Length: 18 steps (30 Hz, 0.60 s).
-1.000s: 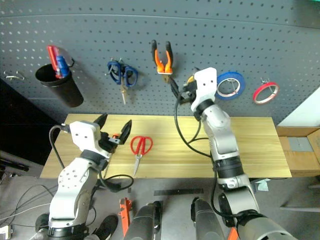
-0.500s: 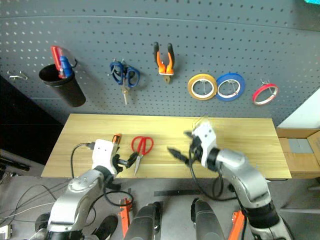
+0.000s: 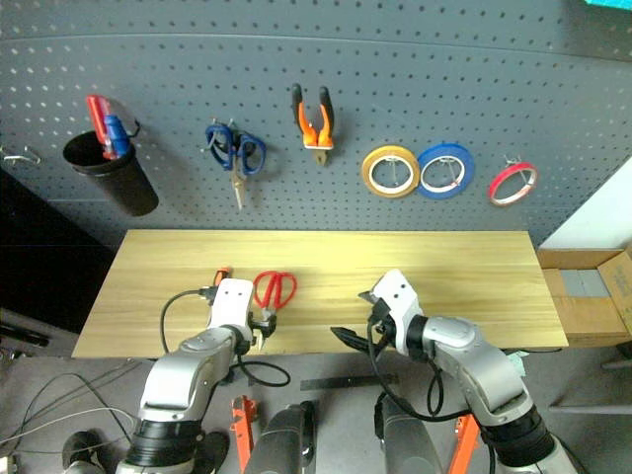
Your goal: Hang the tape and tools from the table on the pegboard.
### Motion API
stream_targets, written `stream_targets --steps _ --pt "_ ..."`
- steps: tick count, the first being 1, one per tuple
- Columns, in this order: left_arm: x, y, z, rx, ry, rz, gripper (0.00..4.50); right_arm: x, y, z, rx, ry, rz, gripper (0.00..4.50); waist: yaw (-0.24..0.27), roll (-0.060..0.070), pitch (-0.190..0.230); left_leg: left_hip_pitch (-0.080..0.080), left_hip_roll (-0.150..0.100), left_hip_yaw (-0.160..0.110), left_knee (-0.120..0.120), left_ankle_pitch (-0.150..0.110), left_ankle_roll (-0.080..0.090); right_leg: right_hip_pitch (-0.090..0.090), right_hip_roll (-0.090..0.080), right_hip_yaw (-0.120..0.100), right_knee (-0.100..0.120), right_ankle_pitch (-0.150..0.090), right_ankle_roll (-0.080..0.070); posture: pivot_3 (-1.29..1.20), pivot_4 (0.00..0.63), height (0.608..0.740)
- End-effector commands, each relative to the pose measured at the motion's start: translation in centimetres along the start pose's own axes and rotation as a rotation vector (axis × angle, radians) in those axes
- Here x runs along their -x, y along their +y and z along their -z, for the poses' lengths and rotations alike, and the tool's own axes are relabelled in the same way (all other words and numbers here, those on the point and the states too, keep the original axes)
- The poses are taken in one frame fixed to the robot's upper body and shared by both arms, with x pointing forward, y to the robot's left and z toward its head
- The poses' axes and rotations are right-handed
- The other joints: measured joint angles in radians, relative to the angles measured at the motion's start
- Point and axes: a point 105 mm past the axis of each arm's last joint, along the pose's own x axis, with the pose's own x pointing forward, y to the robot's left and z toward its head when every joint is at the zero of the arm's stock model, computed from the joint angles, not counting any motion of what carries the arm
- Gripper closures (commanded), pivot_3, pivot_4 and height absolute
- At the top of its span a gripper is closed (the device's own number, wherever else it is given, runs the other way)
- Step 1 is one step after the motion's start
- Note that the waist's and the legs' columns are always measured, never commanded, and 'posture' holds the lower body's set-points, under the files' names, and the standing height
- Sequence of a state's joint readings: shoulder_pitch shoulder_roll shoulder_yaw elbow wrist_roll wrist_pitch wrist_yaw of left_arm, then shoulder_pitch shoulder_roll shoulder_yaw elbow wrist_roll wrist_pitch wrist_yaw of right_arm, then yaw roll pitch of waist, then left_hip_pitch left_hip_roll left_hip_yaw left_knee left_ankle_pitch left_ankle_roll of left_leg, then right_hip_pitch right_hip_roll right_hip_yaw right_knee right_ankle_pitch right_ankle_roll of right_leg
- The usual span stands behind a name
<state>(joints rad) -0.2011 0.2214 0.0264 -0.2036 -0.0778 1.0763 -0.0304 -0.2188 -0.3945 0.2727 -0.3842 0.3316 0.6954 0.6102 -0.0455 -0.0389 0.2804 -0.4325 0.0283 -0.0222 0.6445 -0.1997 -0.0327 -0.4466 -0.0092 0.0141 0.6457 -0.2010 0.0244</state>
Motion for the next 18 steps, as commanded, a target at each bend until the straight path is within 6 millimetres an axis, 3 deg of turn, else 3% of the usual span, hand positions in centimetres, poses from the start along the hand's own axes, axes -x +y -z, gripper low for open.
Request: stream_targets --steps 1,16,18 --pt "-0.9 -0.2 0.4 0.023 0.040 0.006 0.32 0.0 0.3 -0.7 0.025 -0.028 -0.013 0.03 0.000 -0.001 -0.001 0.000 0.000 0.000 0.001 0.000 0.000 0.000 0.000 0.000 0.000 0.000 0.001 -0.06 0.216 0.740" --pt "-3.7 -1.5 -0.1 0.025 0.125 0.066 0.32 0.2 0.4 -0.4 0.026 -0.017 0.005 0.03 0.005 -0.001 -0.006 0.001 -0.001 0.000 0.002 0.000 0.000 0.002 0.000 0.001 0.000 0.002 0.002 -0.08 0.211 0.740" --pt "-3.6 -1.4 0.0 0.024 0.135 0.060 0.71 0.2 0.3 -0.4 0.026 -0.015 0.009 0.00 0.005 -0.001 -0.007 0.002 -0.001 0.000 0.002 0.000 0.000 0.003 0.000 0.001 0.000 0.002 0.003 -0.08 0.211 0.740"
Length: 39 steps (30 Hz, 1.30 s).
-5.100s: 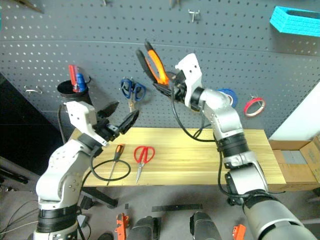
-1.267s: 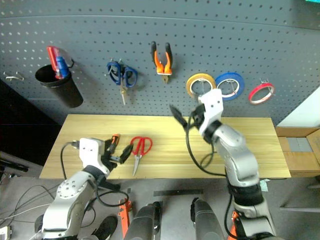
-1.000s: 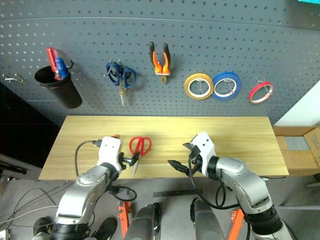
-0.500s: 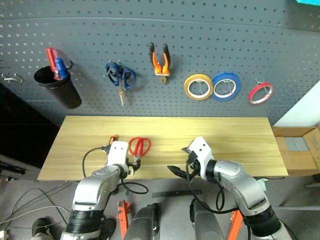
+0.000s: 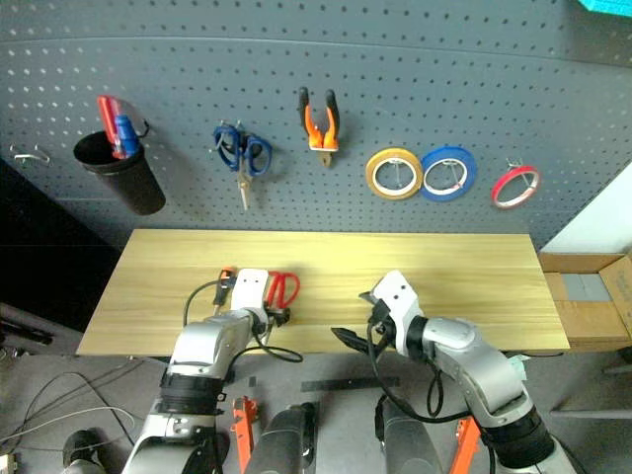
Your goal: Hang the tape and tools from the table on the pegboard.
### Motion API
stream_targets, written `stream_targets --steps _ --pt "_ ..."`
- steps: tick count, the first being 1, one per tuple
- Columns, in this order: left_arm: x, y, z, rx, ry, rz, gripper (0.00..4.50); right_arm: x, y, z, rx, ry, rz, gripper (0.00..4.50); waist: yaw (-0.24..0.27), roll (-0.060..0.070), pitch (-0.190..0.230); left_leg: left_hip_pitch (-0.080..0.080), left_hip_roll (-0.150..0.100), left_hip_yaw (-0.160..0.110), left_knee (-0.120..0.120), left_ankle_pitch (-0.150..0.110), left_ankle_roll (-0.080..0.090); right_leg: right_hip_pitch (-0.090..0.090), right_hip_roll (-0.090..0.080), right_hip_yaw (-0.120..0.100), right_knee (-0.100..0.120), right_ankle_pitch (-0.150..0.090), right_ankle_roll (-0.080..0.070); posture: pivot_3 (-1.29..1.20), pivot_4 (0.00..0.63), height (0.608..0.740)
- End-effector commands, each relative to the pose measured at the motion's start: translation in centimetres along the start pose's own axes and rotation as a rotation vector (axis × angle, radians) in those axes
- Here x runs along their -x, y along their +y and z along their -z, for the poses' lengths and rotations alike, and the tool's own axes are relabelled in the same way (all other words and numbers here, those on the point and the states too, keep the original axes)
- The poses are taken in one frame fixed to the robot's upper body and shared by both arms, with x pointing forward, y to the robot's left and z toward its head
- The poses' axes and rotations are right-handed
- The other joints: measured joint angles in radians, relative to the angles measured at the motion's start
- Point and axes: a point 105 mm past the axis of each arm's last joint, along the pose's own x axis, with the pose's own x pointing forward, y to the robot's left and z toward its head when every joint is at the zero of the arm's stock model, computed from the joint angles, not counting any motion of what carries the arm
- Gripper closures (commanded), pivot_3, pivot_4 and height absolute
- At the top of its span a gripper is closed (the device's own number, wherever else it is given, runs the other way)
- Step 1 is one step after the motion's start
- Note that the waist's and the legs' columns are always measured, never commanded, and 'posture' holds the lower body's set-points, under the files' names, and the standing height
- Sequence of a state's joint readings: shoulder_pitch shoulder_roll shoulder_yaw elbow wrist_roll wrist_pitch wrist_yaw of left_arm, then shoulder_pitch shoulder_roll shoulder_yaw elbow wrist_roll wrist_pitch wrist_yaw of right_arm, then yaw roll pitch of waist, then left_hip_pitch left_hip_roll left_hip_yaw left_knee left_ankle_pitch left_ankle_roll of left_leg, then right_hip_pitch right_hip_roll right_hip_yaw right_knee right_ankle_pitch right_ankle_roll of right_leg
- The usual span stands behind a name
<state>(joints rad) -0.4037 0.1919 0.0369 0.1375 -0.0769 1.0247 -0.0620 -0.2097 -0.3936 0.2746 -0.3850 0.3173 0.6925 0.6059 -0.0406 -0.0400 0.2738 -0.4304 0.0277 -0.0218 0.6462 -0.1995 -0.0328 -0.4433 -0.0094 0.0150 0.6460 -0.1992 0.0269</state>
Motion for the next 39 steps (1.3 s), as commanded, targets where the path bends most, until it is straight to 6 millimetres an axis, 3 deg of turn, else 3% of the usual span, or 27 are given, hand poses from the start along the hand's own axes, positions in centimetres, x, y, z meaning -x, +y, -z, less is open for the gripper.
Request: stream_targets --steps 1,11,17,21,26,32,39 --pt "-0.1 -0.1 1.1 -0.001 0.052 0.003 0.88 0.2 0.3 -0.6 0.023 -0.023 -0.001 0.00 0.000 0.000 -0.002 0.000 0.000 0.000 0.000 0.000 0.000 0.000 0.000 0.000 0.000 0.000 0.000 -0.08 0.211 0.740" --pt "0.4 0.1 2.0 0.012 0.086 0.005 4.27 0.2 -0.3 -0.6 0.033 -0.018 0.016 0.00 -0.001 0.000 -0.019 0.003 0.000 0.000 0.000 0.000 0.000 0.002 0.000 0.000 0.000 0.000 0.000 -0.08 0.209 0.740" --pt "1.1 0.5 1.6 0.004 0.050 0.002 4.27 0.2 -0.5 -0.6 0.037 -0.013 0.021 0.00 0.000 0.000 -0.020 0.004 0.000 0.000 0.000 0.000 0.000 0.003 0.000 0.000 0.000 0.000 0.000 -0.08 0.211 0.740" --pt "2.4 0.3 -0.2 -0.044 -0.090 0.018 4.27 0.2 -0.7 -0.6 0.040 -0.011 0.024 0.00 -0.003 0.000 -0.020 0.003 0.000 0.001 -0.001 0.000 0.000 0.002 0.000 0.001 0.000 0.000 0.000 -0.07 0.210 0.740" --pt "6.8 0.0 -3.2 -0.285 -0.445 -0.015 4.27 0.3 -0.5 -1.2 0.028 -0.030 -0.021 0.00 -0.001 0.000 -0.020 0.003 0.001 0.001 -0.001 0.000 0.000 0.002 0.000 0.002 0.000 0.000 -0.001 -0.06 0.207 0.740" --pt "12.5 -0.5 -4.9 -0.280 -0.820 -0.061 4.27 1.4 -1.1 -5.3 -0.019 -0.179 -0.101 0.00 0.007 0.001 -0.020 0.003 0.002 0.003 -0.001 0.000 0.000 0.002 -0.006 0.003 0.000 -0.003 -0.006 -0.04 0.208 0.740" --pt "14.4 -0.3 -7.3 -0.277 -0.988 -0.115 4.27 1.7 -3.0 -9.9 -0.001 -0.322 -0.058 0.00 0.013 0.000 -0.021 0.003 0.000 0.007 0.000 0.000 0.000 0.003 -0.005 0.001 -0.001 -0.003 -0.006 -0.03 0.194 0.740"
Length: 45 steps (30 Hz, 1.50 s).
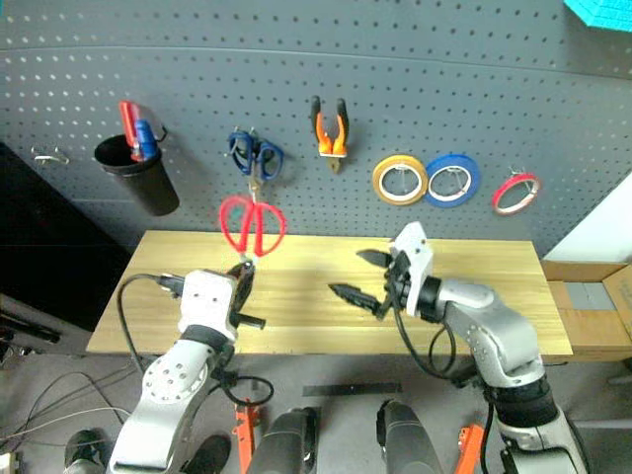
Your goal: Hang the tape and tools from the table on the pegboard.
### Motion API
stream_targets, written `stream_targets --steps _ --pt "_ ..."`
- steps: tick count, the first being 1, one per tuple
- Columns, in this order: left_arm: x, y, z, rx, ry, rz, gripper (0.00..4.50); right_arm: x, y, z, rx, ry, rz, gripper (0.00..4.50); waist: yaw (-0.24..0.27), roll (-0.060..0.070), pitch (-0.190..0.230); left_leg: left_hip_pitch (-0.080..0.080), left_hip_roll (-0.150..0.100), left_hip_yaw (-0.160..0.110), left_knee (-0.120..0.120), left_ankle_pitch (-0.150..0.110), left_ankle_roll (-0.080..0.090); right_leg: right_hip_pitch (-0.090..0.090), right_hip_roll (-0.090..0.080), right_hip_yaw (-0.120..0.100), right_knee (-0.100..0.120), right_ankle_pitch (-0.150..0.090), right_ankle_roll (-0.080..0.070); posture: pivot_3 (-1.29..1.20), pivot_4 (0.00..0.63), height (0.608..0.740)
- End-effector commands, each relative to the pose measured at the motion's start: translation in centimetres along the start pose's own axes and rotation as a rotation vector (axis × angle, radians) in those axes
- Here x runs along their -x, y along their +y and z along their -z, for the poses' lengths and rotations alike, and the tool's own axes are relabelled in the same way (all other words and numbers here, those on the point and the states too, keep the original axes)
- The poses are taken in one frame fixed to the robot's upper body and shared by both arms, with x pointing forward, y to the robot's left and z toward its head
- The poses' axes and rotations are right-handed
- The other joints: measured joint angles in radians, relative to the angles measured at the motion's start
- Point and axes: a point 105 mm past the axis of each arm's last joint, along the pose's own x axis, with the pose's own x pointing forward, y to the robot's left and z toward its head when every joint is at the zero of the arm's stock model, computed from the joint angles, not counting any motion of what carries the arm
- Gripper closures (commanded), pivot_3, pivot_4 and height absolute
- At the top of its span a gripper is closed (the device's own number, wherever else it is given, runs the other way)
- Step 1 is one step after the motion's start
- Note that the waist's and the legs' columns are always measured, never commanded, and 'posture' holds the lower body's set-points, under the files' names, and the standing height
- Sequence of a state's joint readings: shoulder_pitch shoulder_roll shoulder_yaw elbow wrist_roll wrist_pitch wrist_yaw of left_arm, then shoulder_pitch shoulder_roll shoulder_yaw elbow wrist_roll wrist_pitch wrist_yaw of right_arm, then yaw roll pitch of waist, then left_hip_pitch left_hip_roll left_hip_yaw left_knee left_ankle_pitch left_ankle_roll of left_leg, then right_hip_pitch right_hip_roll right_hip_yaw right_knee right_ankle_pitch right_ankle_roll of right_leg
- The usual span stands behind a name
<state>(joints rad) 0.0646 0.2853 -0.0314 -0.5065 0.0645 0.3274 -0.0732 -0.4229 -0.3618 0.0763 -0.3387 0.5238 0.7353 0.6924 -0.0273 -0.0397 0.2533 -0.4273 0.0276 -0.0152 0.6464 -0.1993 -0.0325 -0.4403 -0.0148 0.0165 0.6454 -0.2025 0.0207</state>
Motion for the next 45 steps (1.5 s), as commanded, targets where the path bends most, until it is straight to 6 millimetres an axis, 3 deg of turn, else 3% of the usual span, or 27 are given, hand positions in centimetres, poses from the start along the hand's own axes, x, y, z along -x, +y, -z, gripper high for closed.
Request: stream_targets --steps 1,5,14,19,29,41,45 --pt "-0.8 1.4 -3.7 -0.011 -0.161 -0.069 4.27 -0.3 -0.9 -2.6 0.040 -0.082 0.036 0.00 0.000 0.000 0.000 0.000 0.000 0.000 0.000 0.000 0.000 0.000 0.000 0.000 0.000 0.000 0.000 -0.03 0.190 0.740" --pt "-2.6 2.9 -6.1 -0.006 -0.246 -0.114 4.27 -0.9 -2.5 -5.0 0.106 -0.160 0.122 0.00 -0.001 0.000 -0.002 -0.001 0.000 0.001 0.000 0.000 0.000 -0.001 0.002 0.000 0.000 0.004 0.007 -0.04 0.173 0.740" --pt "-5.1 3.9 -6.4 0.070 -0.250 -0.136 4.27 -1.3 -2.8 -7.7 0.164 -0.258 0.151 0.00 -0.004 -0.002 -0.019 -0.002 0.000 0.001 0.000 0.000 0.000 -0.001 0.002 0.000 -0.001 0.005 0.007 -0.05 0.140 0.740" --pt "-6.1 3.4 -4.6 0.130 -0.151 -0.100 4.27 -1.4 -2.4 -8.1 0.181 -0.267 0.135 0.00 -0.005 -0.002 -0.033 -0.001 0.000 0.001 0.000 0.000 0.000 -0.001 0.002 0.000 0.000 0.005 0.007 -0.06 0.130 0.740" --pt "-6.8 3.0 -2.9 0.052 -0.051 -0.115 4.27 -1.4 -2.5 -8.4 0.192 -0.270 0.138 0.00 -0.006 -0.001 -0.041 0.000 0.002 0.002 0.001 0.001 0.001 0.000 0.004 0.001 0.000 0.008 0.006 -0.06 0.127 0.740" --pt "-9.4 2.9 -1.6 -0.006 0.031 -0.156 4.27 -1.8 -2.3 -8.4 0.194 -0.270 0.128 0.00 -0.005 -0.002 -0.054 0.001 0.002 0.002 0.001 0.001 0.001 0.000 0.004 0.001 0.001 0.008 0.006 -0.06 0.115 0.740" --pt "-11.1 3.0 -2.3 0.035 0.011 -0.179 4.27 -1.9 -2.2 -8.4 0.195 -0.272 0.125 0.00 -0.005 -0.002 -0.055 0.001 0.002 0.002 0.001 0.001 0.001 0.001 0.005 0.001 0.002 0.008 0.006 -0.06 0.109 0.740"
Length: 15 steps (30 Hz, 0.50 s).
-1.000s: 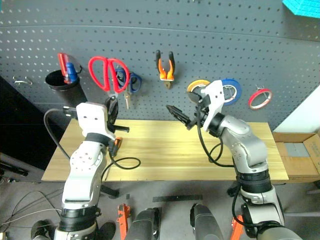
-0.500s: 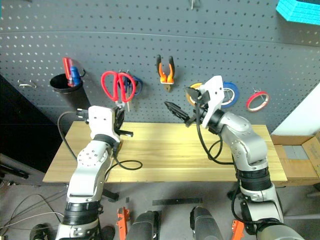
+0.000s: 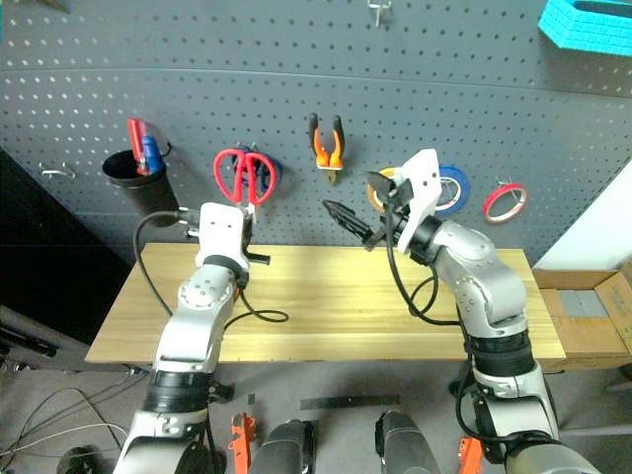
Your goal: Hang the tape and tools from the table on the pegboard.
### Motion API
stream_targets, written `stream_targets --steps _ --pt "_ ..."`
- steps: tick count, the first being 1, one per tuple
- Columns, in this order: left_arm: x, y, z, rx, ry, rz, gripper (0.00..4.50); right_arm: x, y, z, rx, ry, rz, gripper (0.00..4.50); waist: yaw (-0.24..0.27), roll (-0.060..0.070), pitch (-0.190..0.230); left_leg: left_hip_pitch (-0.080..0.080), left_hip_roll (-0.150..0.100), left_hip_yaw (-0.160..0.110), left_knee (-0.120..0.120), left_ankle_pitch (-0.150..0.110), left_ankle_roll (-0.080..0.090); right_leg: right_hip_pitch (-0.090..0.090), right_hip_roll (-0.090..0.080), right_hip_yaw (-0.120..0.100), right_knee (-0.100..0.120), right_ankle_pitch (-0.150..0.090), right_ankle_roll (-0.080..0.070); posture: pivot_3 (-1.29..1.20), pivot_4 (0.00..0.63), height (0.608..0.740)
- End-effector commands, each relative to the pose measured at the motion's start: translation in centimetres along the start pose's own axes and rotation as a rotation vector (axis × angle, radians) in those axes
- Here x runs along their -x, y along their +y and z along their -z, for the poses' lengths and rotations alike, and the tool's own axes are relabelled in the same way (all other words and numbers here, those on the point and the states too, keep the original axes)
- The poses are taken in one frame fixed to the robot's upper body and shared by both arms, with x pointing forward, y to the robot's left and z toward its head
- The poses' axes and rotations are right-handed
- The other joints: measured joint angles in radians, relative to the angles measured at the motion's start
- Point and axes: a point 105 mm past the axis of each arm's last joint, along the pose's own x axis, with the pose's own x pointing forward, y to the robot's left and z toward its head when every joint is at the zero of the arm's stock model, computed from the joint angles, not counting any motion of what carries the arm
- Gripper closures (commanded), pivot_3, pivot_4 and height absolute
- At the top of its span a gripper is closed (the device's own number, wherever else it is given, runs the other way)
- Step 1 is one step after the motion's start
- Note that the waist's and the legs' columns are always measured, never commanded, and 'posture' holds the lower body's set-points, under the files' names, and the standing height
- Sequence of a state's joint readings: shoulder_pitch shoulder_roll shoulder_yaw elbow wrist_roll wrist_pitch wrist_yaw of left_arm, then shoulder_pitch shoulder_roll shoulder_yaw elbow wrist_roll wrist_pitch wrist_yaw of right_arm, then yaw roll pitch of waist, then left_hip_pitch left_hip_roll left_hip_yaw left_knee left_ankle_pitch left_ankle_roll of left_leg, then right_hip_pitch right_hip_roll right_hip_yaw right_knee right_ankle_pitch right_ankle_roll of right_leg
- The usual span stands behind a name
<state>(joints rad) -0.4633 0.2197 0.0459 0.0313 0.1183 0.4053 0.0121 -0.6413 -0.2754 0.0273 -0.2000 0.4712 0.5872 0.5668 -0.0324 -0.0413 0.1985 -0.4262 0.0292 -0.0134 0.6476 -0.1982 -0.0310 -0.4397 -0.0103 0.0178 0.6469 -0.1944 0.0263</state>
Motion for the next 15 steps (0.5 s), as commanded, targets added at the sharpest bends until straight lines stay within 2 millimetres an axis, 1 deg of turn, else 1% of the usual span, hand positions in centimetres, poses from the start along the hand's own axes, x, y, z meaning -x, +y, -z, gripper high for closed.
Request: stream_targets --steps 1,4,5,9,12,15 --pt "-1.2 -0.2 -2.5 0.017 -0.083 -0.021 4.27 -0.2 0.6 -1.8 0.053 -0.059 -0.021 0.00 0.000 0.000 -0.001 0.000 0.000 0.000 0.000 0.000 0.000 0.000 0.000 0.000 0.000 0.000 0.000 -0.07 0.107 0.740" --pt "-1.8 -0.6 -2.6 0.033 -0.082 -0.010 4.27 -0.3 0.7 -1.9 0.058 -0.060 -0.024 0.00 0.000 -0.001 -0.002 0.000 0.000 0.000 0.000 0.000 0.000 0.000 0.000 0.000 0.000 0.000 0.000 -0.07 0.106 0.740" --pt "-1.9 -0.6 -2.5 0.040 -0.077 -0.011 4.27 -0.3 0.7 -1.9 0.059 -0.060 -0.023 0.00 0.000 0.000 -0.002 0.000 0.000 0.001 0.000 0.000 0.000 0.000 0.000 0.000 -0.001 0.003 -0.004 -0.07 0.106 0.740" --pt "-1.6 -0.5 -1.6 0.047 -0.047 0.002 4.27 -0.1 0.7 -2.0 0.061 -0.060 -0.021 0.00 -0.003 0.000 -0.002 0.000 0.000 0.001 0.000 0.000 0.000 0.000 0.000 0.001 -0.001 0.003 -0.004 -0.07 0.108 0.740" --pt "-1.3 -0.3 -0.8 0.049 -0.020 0.010 3.21 -0.2 0.8 -2.1 0.061 -0.065 -0.022 0.00 -0.004 0.000 -0.002 0.000 0.000 0.001 0.000 0.000 0.000 0.000 0.000 0.001 0.000 0.003 -0.004 -0.07 0.109 0.740" --pt "-0.9 0.4 -0.1 0.039 0.001 -0.015 2.21 -0.3 0.8 -2.2 0.061 -0.070 -0.026 0.00 -0.004 0.000 -0.002 0.001 0.000 0.001 0.000 0.000 0.000 0.000 0.000 0.001 0.000 0.003 -0.004 -0.07 0.112 0.740"
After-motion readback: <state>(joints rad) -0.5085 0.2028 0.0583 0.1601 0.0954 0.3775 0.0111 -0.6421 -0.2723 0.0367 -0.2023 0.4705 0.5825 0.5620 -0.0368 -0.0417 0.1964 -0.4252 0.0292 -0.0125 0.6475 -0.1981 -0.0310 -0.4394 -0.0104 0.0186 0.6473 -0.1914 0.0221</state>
